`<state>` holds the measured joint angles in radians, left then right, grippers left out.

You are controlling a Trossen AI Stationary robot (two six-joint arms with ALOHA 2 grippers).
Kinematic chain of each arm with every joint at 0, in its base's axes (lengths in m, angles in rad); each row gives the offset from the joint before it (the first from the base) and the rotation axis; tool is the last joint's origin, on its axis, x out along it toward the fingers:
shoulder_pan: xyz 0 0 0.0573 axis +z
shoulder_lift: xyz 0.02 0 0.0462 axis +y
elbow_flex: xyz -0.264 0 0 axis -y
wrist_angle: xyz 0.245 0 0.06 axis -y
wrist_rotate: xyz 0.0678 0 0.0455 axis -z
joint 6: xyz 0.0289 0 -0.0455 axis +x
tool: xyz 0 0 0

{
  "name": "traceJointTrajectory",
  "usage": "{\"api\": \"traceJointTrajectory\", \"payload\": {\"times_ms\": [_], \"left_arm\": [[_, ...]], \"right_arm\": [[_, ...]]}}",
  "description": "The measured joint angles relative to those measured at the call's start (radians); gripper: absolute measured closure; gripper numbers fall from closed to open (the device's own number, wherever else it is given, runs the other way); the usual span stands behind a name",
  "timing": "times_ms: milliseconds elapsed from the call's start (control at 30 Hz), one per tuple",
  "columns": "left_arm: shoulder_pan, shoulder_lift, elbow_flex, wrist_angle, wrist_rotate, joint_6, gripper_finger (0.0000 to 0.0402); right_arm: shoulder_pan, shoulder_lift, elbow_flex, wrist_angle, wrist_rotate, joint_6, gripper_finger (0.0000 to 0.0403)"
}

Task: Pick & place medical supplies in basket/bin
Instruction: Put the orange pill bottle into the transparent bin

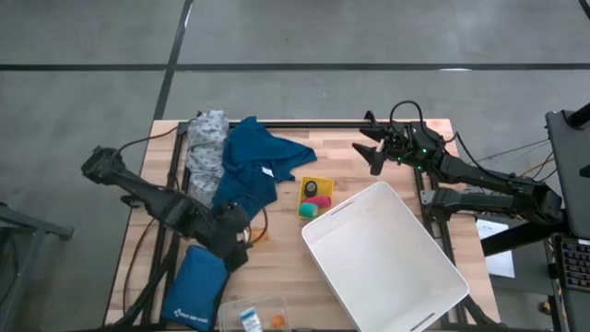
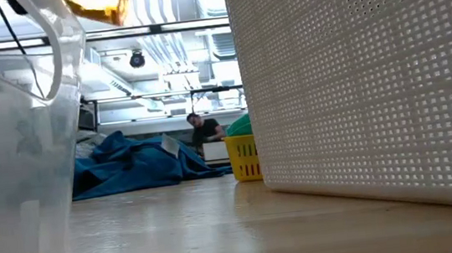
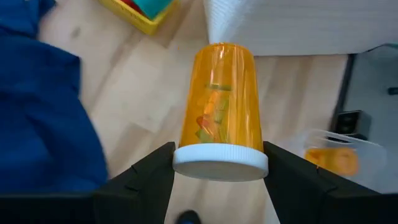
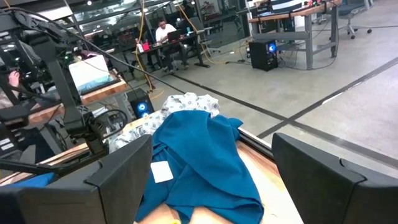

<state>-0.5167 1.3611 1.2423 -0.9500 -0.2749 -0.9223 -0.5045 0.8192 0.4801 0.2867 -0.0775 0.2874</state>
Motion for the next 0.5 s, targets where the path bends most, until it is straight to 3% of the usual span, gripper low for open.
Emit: {"api": "traceJointTrajectory", "payload": {"times_ms": [167,500], "left_arm": [[-0.051,0.072,0.041,-0.019,0.091,-0.134,0.0176],[-0.07,0.215,0.083,-0.047,0.554,-0.171,0.0176]], "right_arm": [[0.0,0.0,0.0,0.0,0.0,0.0,0.0078],[0.0,-0.001,0.0,0.0,0.0,0.0,0.0078]]}}
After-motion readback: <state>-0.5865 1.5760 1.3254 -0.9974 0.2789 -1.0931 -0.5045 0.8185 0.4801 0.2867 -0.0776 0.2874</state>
